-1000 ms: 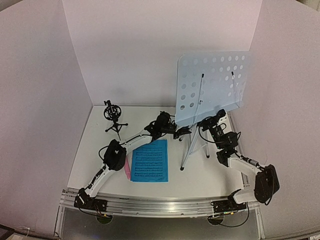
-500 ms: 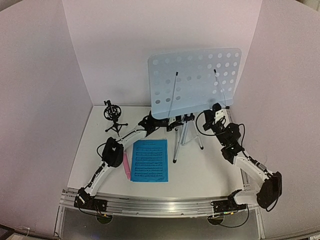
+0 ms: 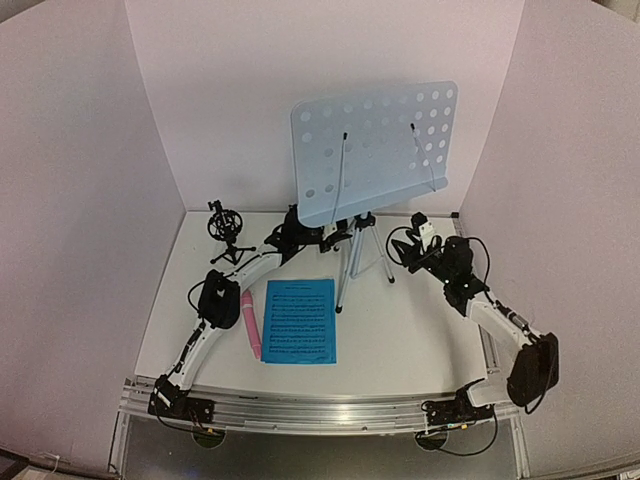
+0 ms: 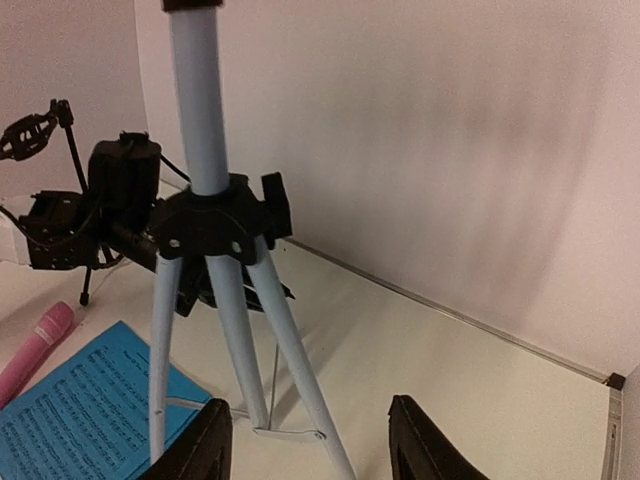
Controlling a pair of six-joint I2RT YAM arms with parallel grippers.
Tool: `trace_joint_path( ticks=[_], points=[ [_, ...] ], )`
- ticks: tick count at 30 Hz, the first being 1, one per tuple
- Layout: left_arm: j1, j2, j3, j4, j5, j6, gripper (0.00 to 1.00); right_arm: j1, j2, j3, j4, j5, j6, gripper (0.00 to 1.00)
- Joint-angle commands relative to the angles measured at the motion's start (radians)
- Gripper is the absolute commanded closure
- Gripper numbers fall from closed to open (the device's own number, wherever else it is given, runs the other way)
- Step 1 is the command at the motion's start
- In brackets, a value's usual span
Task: Set up the instrument practice props
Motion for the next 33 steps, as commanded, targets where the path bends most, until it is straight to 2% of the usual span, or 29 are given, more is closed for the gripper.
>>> trace_joint_path(
  ticks=[1, 6, 12, 14, 19, 21, 24, 26, 30, 33],
  points=[
    [-0.010, -0.013, 0.017, 0.086, 0.002, 0.111, 1.00, -0.052, 0.174, 0.129, -0.030, -0.161, -0.002, 0.46],
    [-0.016, -0.013, 0.017, 0.097, -0.006, 0.083, 1.00, -0.054, 0.328, 0.262, -0.062, -0.275, -0.022, 0.36],
    [-0.017, -0.015, -0.014, 0.115, -0.017, 0.050, 1.00, -0.054, 0.362, 0.293, -0.099, -0.357, -0.036, 0.31],
    [-0.017, -0.013, -0.021, 0.118, -0.018, 0.048, 1.00, -0.054, 0.388, 0.312, -0.112, -0.342, -0.039, 0.31],
    [-0.016, -0.004, -0.015, 0.119, -0.017, 0.047, 1.00, -0.054, 0.475, 0.368, -0.117, -0.320, -0.062, 0.38],
    [-0.016, -0.003, -0.012, 0.114, -0.011, 0.049, 1.00, -0.054, 0.486, 0.369, -0.114, -0.307, -0.074, 0.43],
    [-0.016, -0.004, -0.011, 0.110, -0.002, 0.054, 1.00, -0.055, 0.491, 0.374, -0.116, -0.326, -0.085, 0.55],
    [-0.017, -0.002, -0.006, 0.111, -0.004, 0.050, 1.00, -0.055, 0.496, 0.376, -0.119, -0.334, -0.084, 0.72],
    [-0.015, 0.002, 0.007, 0.116, -0.010, 0.006, 1.00, -0.055, 0.466, 0.355, -0.150, -0.323, -0.107, 0.93],
    [-0.014, -0.004, -0.001, 0.116, -0.002, -0.001, 1.00, -0.063, 0.414, 0.341, -0.218, -0.313, -0.130, 1.00]
  ],
)
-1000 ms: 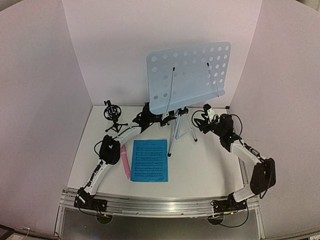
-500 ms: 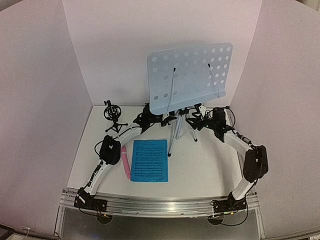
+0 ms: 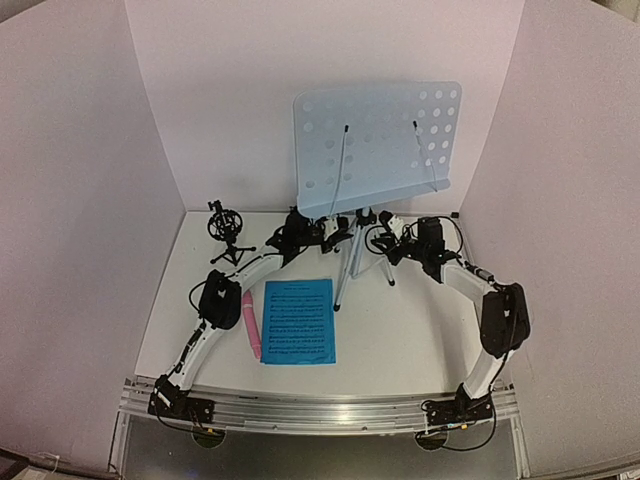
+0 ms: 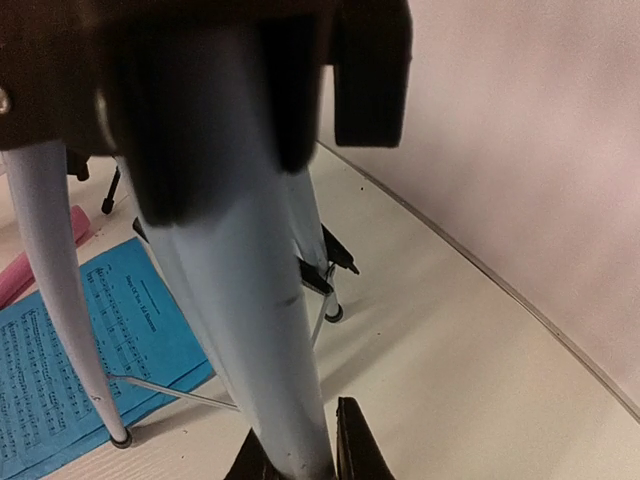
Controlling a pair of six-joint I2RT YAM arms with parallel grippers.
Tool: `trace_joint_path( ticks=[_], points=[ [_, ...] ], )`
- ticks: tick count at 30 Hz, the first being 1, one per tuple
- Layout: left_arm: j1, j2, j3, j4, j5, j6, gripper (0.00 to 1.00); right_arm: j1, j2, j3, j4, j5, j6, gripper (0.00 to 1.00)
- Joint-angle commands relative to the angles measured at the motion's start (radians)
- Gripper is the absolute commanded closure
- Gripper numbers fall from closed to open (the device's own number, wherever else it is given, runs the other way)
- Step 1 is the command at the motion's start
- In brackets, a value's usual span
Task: Set up the instrument practice props
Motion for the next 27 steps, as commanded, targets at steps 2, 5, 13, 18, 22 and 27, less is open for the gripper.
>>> trace_joint_path(
  ticks=[2, 5, 13, 18, 22, 27],
  points=[
    [-0.008, -0.015, 0.007, 0.064, 0.032, 0.060, 1.00, -0.023, -0.110, 0.004, -0.204, 0.012, 0.042, 1.00],
    [-0.014, -0.010, 0.048, 0.046, 0.058, 0.032, 1.00, -0.039, -0.157, 0.010, -0.327, 0.041, 0.012, 1.00],
    [-0.023, 0.022, 0.093, 0.047, 0.064, 0.054, 1.00, -0.082, -0.291, -0.064, -0.505, 0.065, -0.015, 1.00],
    [-0.025, 0.036, 0.092, 0.054, 0.068, 0.058, 1.00, -0.091, -0.359, -0.104, -0.589, 0.110, -0.037, 1.00],
    [-0.023, 0.057, 0.113, 0.057, 0.060, 0.075, 1.00, -0.099, -0.387, -0.095, -0.699, 0.144, -0.074, 1.00],
    [-0.022, 0.075, 0.130, 0.095, 0.036, 0.106, 1.00, -0.100, -0.362, -0.081, -0.727, 0.128, -0.067, 1.00]
  ],
)
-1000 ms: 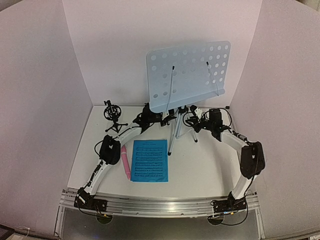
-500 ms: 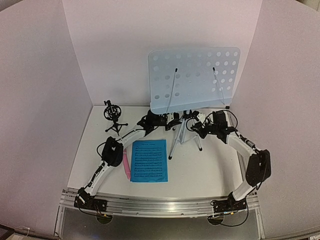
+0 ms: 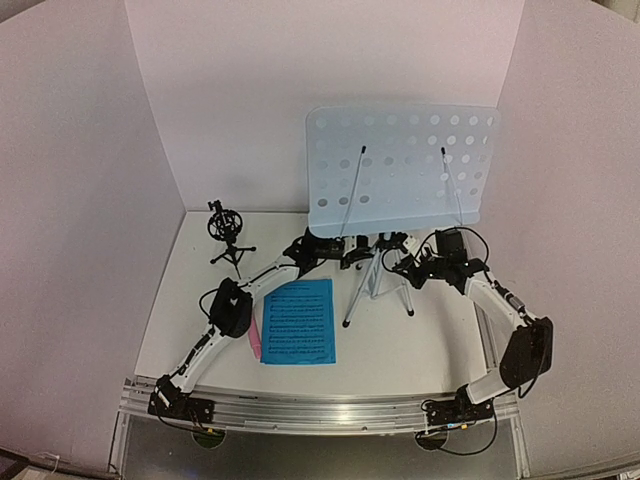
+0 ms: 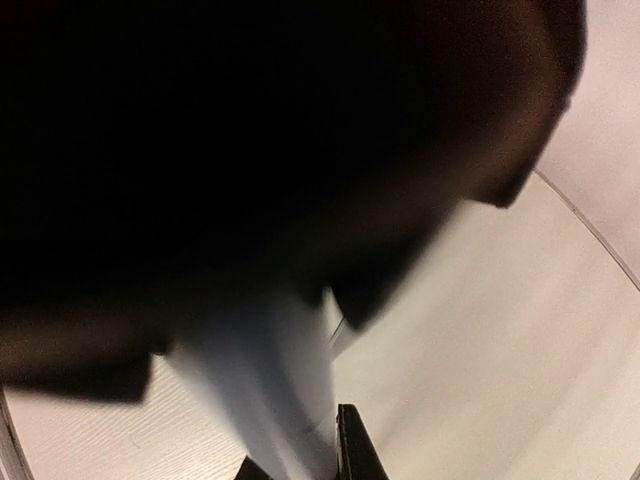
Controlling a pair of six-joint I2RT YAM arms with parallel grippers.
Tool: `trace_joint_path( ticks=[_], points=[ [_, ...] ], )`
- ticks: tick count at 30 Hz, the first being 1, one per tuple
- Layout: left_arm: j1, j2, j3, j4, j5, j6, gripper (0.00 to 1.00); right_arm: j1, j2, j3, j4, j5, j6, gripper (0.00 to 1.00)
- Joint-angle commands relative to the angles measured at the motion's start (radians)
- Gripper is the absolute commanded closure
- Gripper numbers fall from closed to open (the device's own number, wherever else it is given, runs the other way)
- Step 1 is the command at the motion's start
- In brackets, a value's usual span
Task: Set up the instrument practice props
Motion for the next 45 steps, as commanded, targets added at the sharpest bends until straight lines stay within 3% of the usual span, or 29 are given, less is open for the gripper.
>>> trace_joint_path(
  ticks=[1, 4, 9, 13, 16, 22, 29, 31, 33, 35, 39, 45],
  points=[
    [0.082, 0.022, 0.057, 0.113, -0.105, 0.116, 1.00, -0.065, -0.044, 0.024, -0.176, 0.076, 0.094, 1.00],
    [0.084, 0.015, 0.044, 0.143, -0.138, 0.108, 1.00, -0.064, -0.026, 0.015, -0.143, 0.098, 0.113, 1.00],
    [0.081, -0.096, -0.135, 0.251, -0.115, 0.099, 0.63, -0.064, -0.009, 0.003, -0.098, 0.094, 0.134, 1.00],
    [0.081, -0.184, -0.252, 0.323, -0.088, 0.114, 0.44, -0.063, -0.011, 0.000, -0.069, 0.092, 0.145, 1.00],
    [0.081, -0.259, -0.330, 0.347, -0.074, 0.111, 0.36, -0.057, -0.016, -0.008, -0.049, 0.107, 0.153, 1.00],
    [0.074, -0.426, -0.545, 0.385, -0.010, -0.013, 0.34, 0.003, -0.038, -0.026, 0.022, 0.212, 0.143, 1.00],
    [0.028, -0.658, -0.847, 0.322, 0.037, -0.341, 0.30, 0.035, -0.048, -0.044, 0.081, 0.273, 0.192, 1.00],
    [0.002, -0.724, -0.972, 0.336, 0.022, -0.361, 0.29, 0.052, -0.046, -0.059, 0.102, 0.289, 0.203, 1.00],
    [-0.039, -0.768, -1.092, 0.338, -0.032, -0.291, 0.26, 0.071, -0.043, -0.069, 0.120, 0.311, 0.213, 1.00],
    [-0.070, -0.774, -1.142, 0.369, -0.090, -0.320, 0.24, 0.079, -0.039, -0.076, 0.128, 0.320, 0.223, 1.00],
    [-0.103, -0.730, -1.192, 0.470, -0.315, -0.374, 0.19, 0.094, -0.046, -0.085, 0.145, 0.330, 0.224, 1.00],
    [-0.114, -0.665, -1.200, 0.508, -0.449, -0.343, 0.17, 0.105, -0.040, -0.085, 0.146, 0.333, 0.216, 1.00]
  ],
)
